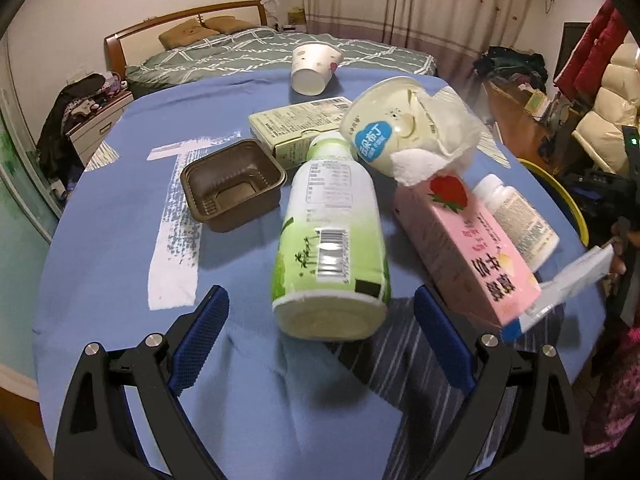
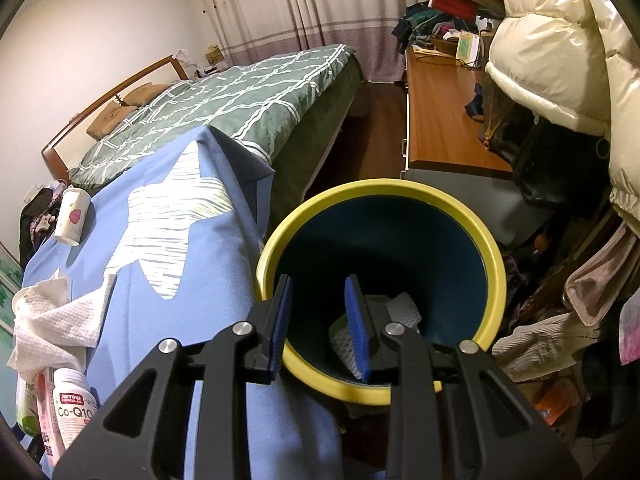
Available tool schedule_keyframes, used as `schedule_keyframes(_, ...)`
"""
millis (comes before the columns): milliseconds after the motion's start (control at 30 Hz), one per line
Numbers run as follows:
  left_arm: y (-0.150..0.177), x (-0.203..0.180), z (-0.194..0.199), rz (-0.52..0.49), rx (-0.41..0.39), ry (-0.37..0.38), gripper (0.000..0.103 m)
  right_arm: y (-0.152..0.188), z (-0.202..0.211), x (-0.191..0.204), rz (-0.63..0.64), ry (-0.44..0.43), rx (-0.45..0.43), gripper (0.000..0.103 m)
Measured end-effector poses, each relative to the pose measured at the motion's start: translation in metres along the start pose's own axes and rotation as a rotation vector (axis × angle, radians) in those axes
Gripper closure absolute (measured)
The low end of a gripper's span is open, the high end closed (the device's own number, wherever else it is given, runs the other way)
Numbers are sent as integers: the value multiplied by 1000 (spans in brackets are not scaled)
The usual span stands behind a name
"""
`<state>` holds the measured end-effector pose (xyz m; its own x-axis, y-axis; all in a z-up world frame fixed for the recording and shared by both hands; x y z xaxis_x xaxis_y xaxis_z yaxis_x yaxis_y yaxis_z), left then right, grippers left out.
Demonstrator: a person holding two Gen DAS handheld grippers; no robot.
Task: Collect trash
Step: 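Reach the left gripper to the green-labelled white bottle and grasp it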
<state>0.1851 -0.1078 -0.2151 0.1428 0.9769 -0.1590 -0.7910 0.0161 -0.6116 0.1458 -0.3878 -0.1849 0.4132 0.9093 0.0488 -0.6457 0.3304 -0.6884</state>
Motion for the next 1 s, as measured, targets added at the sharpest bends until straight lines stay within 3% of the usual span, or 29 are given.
schedule_keyframes(100, -2, 1, -8, 8, 11, -6, 21, 0, -1, 0, 0, -1, 5, 77)
schedule_keyframes(367, -3, 0, -15, 3, -2, -18, 26, 1, -5, 5, 2, -10, 16, 77)
schedule_keyframes(667, -5, 2, -19, 14, 3, 6, 48, 1, -3, 7, 5, -13, 11, 77)
schedule_keyframes(1000, -21, -4, 12, -25, -120, -15, 50, 1, -2, 8, 5, -14, 11, 77)
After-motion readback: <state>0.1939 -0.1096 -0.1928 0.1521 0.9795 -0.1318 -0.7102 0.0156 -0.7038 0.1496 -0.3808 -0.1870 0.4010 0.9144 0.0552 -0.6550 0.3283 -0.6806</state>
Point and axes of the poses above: each gripper's, at about its wrist camera, not at the fingertips, and z roughly against the way its jaws point, x to its left, y to its underside, the point moved 5 cm from there along -z, roughly the way its jaws point, and after that the axes turned 11 degrees about z, right-handed, at the moved point
